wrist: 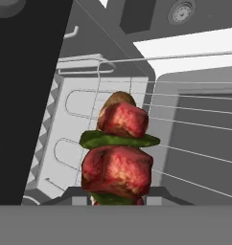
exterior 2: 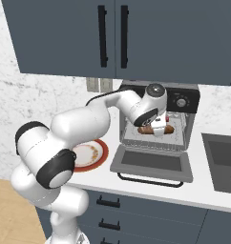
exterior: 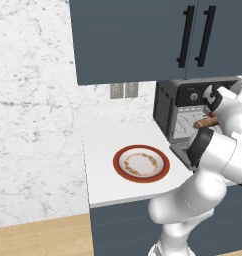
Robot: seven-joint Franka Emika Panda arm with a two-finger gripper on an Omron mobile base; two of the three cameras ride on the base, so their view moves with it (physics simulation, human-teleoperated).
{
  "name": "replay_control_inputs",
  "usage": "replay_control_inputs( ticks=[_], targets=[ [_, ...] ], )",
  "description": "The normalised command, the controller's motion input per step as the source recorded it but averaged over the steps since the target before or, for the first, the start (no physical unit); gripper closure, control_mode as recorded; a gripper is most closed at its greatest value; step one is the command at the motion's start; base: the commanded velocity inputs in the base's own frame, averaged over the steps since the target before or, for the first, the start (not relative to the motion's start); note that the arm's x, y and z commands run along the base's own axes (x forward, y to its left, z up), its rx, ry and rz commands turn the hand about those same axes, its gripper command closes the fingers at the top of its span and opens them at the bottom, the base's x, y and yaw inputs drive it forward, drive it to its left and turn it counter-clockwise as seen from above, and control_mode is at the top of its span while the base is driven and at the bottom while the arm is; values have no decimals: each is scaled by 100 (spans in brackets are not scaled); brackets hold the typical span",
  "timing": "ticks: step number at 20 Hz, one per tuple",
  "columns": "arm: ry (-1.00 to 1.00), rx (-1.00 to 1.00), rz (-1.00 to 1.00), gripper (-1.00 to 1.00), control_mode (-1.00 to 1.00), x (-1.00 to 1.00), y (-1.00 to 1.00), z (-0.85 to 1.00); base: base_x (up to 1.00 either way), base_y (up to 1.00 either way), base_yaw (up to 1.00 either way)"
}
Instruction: Pick up the kebab skewer and baguette bread, and place them inside the toaster oven. Close the toaster oven door and start by setting the timer.
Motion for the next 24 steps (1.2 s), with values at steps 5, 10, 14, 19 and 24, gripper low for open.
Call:
replay_control_inputs(
  ticks=[5,10,14,19,24],
  targets=[
    [0,0,-4,-100,-100,35,0,0,0,0,0],
    [0,0,0,-100,-100,0,0,0,0,0,0],
    [0,0,0,-100,-100,0,0,0,0,0,0],
    [0,0,0,-100,-100,0,0,0,0,0,0],
    [0,0,0,-100,-100,-10,-11,0,0,0,0]
  ],
)
